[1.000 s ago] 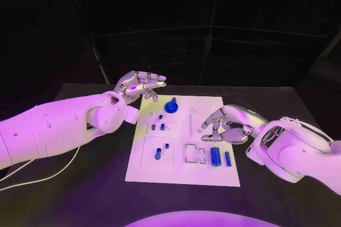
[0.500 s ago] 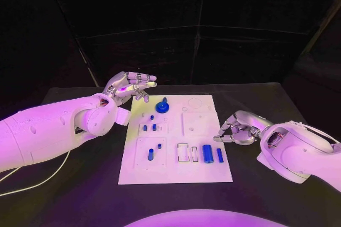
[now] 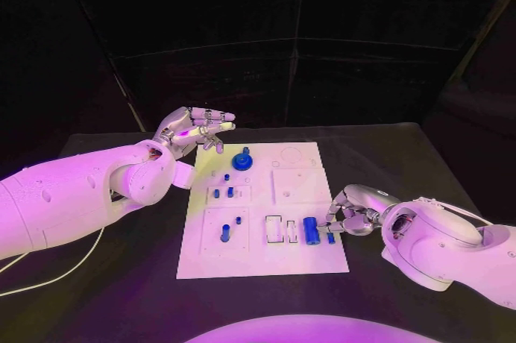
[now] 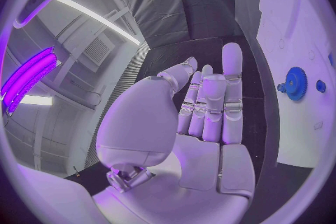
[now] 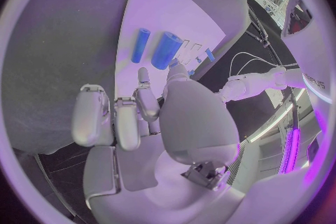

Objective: Assemble the parts on the task board

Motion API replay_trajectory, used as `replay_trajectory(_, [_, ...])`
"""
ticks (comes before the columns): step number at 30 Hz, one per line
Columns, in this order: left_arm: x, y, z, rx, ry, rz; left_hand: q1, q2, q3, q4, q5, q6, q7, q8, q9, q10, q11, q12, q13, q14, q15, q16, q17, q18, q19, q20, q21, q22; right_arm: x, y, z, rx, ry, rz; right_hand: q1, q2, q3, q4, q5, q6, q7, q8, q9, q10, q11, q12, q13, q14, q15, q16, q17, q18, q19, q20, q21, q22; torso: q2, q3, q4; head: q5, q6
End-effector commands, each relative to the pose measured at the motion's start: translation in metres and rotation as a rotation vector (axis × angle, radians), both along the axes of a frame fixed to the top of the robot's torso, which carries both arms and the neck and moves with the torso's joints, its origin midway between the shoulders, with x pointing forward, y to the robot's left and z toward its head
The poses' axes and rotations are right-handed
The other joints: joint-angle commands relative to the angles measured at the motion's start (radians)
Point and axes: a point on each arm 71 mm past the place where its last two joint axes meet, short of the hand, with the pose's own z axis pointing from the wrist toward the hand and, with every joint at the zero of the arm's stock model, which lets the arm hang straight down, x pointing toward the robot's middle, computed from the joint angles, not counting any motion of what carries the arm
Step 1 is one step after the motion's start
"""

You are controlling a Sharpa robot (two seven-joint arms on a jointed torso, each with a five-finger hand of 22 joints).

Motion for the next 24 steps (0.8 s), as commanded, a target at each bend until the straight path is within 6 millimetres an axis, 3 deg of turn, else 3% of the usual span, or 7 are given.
replay_trajectory(1, [0.000, -0.001, 0.002, -0.009, -0.005, -0.008, 0.002, 0.004, -0.004, -0.003, -0.001, -0.005, 0.000, 0.002, 0.001, -0.009, 0.000, 0.006, 0.000, -0.008, 0.002, 0.003, -0.001, 0.013, -0.005, 0.003, -0.007, -0.002, 0.001, 0.002, -0.001, -0.024, -0.021, 0.012, -0.001, -0.014, -0.006, -0.001, -0.007, -0.003, -0.004, 0.007, 0.002, 0.009, 0.000, 0.010, 0.016, 0.068, -0.002, 0.007, 0.043, -0.007, 0.007, 0.002, 0.005, 0.003, 0.001, -0.0011, 0.0019, -0.007, 0.000])
replay_trajectory(14, [0.000, 0.000, 0.001, -0.008, -0.002, -0.009, 0.002, 0.004, -0.004, -0.003, -0.001, -0.005, 0.000, 0.002, 0.001, -0.009, 0.000, 0.006, 0.000, -0.008, 0.002, 0.003, -0.001, 0.013, -0.005, 0.003, -0.007, -0.002, 0.000, 0.013, -0.009, -0.030, 0.005, 0.037, -0.009, -0.015, -0.006, 0.001, -0.012, -0.011, -0.003, 0.024, 0.009, 0.019, 0.001, 0.035, 0.060, 0.071, -0.001, 0.018, 0.072, -0.007, 0.005, 0.003, 0.006, 0.005, 0.000, -0.0007, 0.0033, -0.006, -0.003])
replay_trajectory(24, [0.000, -0.001, 0.001, -0.010, -0.001, -0.015, 0.002, 0.005, -0.005, -0.002, -0.001, -0.005, -0.001, 0.003, 0.001, -0.009, 0.000, 0.007, 0.001, -0.008, 0.002, 0.004, -0.002, 0.013, -0.005, 0.003, -0.007, -0.002, 0.002, 0.021, -0.019, -0.027, 0.015, 0.036, -0.015, -0.015, -0.006, 0.001, -0.016, -0.015, -0.003, 0.028, 0.010, 0.015, 0.002, 0.033, 0.060, 0.071, 0.000, 0.019, 0.074, -0.009, 0.007, 0.004, 0.009, 0.011, 0.002, -0.0017, 0.0025, -0.004, 0.005])
